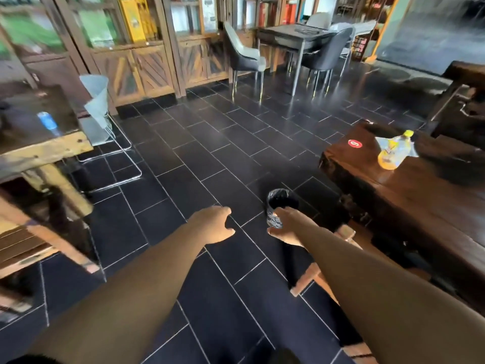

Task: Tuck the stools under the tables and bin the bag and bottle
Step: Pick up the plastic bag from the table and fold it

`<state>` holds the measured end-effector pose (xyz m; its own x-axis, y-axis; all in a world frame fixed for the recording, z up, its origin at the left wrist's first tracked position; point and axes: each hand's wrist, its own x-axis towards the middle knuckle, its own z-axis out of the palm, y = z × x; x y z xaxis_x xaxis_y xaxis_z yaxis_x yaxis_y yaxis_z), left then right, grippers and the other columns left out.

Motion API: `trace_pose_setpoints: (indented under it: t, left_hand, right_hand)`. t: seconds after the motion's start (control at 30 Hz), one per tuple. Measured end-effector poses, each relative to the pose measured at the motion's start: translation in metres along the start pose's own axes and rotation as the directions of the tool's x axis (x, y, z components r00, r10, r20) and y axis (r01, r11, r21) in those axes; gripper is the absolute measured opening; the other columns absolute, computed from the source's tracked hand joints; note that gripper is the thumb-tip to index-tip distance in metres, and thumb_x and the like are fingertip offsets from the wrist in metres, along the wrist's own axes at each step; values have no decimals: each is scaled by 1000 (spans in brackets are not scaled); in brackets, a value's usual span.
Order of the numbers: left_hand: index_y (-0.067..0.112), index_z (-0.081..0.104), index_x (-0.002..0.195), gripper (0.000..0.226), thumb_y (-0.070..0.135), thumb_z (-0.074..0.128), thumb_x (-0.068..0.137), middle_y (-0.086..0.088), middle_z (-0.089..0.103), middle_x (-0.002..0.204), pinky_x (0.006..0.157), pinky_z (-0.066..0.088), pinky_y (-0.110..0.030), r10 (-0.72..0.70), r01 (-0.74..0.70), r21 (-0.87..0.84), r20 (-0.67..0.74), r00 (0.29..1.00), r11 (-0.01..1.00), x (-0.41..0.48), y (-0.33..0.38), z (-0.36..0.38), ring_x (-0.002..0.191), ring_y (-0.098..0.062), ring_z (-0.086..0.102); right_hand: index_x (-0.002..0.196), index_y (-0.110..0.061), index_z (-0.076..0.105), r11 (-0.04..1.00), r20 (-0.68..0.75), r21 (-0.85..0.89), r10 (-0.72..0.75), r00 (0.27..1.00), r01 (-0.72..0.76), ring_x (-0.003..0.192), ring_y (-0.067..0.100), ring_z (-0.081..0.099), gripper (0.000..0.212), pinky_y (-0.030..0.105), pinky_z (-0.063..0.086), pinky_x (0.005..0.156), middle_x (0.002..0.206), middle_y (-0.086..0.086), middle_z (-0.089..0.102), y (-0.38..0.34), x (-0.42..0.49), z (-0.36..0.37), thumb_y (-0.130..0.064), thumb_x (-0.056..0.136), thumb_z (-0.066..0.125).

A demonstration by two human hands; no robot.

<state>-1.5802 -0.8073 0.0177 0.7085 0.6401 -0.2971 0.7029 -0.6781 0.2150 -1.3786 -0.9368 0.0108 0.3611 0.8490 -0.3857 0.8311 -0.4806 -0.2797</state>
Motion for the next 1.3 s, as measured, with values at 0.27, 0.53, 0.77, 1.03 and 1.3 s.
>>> trace_pose_setpoints:
  t: [0.27, 0.53, 0.77, 1.03, 1.3]
  left_hand:
    - [21, 43, 144, 63, 49, 61, 91, 2, 51, 141, 98, 46, -42, -22, 22, -4, 5, 1000, 1000, 139, -42, -43, 126, -23, 52]
    - [22, 44, 143, 62, 49, 60, 90, 2, 51, 141, 98, 45, -40, -91, 91, -8, 8, 996, 996, 330, -63, -103, 127, -22, 51]
    - [23, 46, 139, 57, 49, 60, 90, 5, 53, 133, 90, 45, -38, -48, 48, -17, 2, 999, 999, 484, -73, -162, 120, -22, 54]
    - [23, 48, 138, 57, 50, 59, 90, 5, 54, 132, 89, 46, -36, 68, -68, 12, 33, 997, 998, 690, -114, -213, 118, -21, 55]
    - [20, 50, 131, 51, 49, 58, 90, 1, 57, 125, 83, 47, -37, 297, -318, 193, 133, 946, 928, 896, -125, -302, 110, -27, 59]
  right_hand:
    - [142, -16, 44, 1000, 30, 4, -29, 999, 29, 124, 28, 53, 62, 36, 44, 97, 135, 9, 53, -2, 160, -39, -49, 91, 60]
    - [143, -16, 43, 999, 31, 22, -44, 999, 43, 125, 28, 51, 63, 39, 44, 96, 137, 9, 50, 27, 345, -119, -48, 92, 59]
    - [143, -18, 43, 999, -6, 33, -11, 1000, 11, 122, 27, 53, 60, 39, 48, 94, 138, 6, 48, 45, 475, -202, -47, 92, 57]
    - [143, -21, 43, 994, -10, 49, 101, 995, -100, 125, 25, 52, 60, 40, 48, 98, 139, 3, 49, 72, 650, -264, -50, 92, 56]
    - [145, -21, 42, 932, -56, 174, 333, 941, -319, 125, 25, 53, 62, 39, 48, 98, 139, 4, 48, 100, 781, -336, -51, 93, 57]
